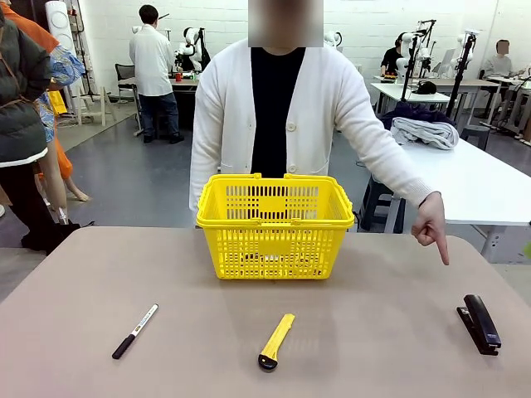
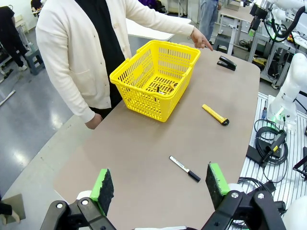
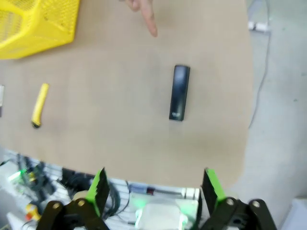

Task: Place the items the person wants into the basket.
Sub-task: Pick up the item the person points to and place it in the Market Basket.

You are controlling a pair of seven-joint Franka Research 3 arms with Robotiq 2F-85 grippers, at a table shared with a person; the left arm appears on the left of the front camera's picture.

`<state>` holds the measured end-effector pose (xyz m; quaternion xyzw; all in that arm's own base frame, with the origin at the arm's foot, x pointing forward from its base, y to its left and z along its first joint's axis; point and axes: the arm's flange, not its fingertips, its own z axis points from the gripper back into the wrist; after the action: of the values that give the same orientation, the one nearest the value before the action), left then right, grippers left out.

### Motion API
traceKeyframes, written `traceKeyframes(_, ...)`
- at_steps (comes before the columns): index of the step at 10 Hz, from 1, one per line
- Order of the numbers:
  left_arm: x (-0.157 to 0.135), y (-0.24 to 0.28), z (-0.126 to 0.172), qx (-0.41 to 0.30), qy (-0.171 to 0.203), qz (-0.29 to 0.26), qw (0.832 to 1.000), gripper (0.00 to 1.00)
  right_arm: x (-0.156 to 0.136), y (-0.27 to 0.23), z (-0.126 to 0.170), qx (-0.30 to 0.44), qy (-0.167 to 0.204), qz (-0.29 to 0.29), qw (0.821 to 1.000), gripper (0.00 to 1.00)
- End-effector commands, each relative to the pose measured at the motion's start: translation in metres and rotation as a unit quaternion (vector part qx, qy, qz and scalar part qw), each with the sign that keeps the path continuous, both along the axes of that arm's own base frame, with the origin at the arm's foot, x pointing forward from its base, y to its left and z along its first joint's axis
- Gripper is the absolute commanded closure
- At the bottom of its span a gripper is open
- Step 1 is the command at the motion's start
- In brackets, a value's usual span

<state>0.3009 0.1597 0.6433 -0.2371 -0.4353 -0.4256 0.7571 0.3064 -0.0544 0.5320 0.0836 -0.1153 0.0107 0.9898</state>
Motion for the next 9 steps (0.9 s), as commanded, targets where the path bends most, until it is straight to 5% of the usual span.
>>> traceKeyframes(1,0.000,0.000,0.002,0.000,0.002,-0.004,1.000,0.00,0.018,0.020,-0.039,-0.012,-0.031,-0.043,0.999,0.00)
traceKeyframes(4,0.000,0.000,0.002,0.000,0.002,-0.004,1.000,0.00,0.045,0.019,-0.089,-0.008,-0.059,-0.081,0.995,0.00)
traceKeyframes(9,0.000,0.000,0.002,0.000,0.002,-0.004,1.000,0.00,0.087,0.025,-0.165,0.001,-0.019,-0.042,0.999,0.00)
